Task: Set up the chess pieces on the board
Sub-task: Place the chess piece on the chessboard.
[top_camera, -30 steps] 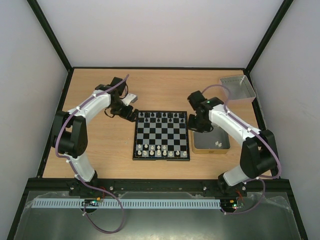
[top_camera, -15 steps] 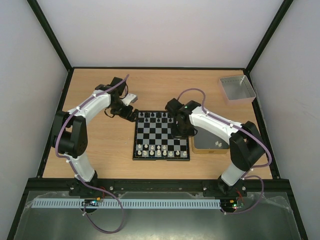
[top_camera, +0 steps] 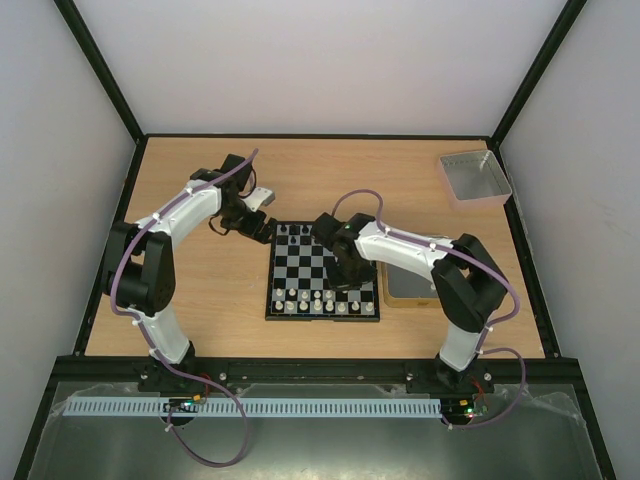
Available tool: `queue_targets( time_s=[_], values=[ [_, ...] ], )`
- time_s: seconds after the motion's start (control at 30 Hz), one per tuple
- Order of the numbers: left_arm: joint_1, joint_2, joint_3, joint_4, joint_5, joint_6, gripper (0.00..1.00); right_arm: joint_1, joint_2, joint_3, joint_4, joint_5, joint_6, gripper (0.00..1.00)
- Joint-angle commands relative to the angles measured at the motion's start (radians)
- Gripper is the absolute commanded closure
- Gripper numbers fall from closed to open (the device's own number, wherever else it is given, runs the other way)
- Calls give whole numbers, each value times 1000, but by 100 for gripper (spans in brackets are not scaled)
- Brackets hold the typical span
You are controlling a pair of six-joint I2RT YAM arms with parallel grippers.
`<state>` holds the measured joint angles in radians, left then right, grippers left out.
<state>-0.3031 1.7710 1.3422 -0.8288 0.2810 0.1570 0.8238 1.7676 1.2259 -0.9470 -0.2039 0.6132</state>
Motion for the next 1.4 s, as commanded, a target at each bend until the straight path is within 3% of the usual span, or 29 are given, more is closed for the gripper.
queue_targets(
  time_s=[0.0,0.97,1.37],
  values=[
    [-4,-19,1,-10,-10,7,1,13,17,14,19,5,-5,95],
    [-3,7,20,-13,-11,8,1,29,25,-45,59,-48,12,95],
    [-4,2,19,-13,-9,8,1,28,26,-31,55,-33,17,89]
  ],
)
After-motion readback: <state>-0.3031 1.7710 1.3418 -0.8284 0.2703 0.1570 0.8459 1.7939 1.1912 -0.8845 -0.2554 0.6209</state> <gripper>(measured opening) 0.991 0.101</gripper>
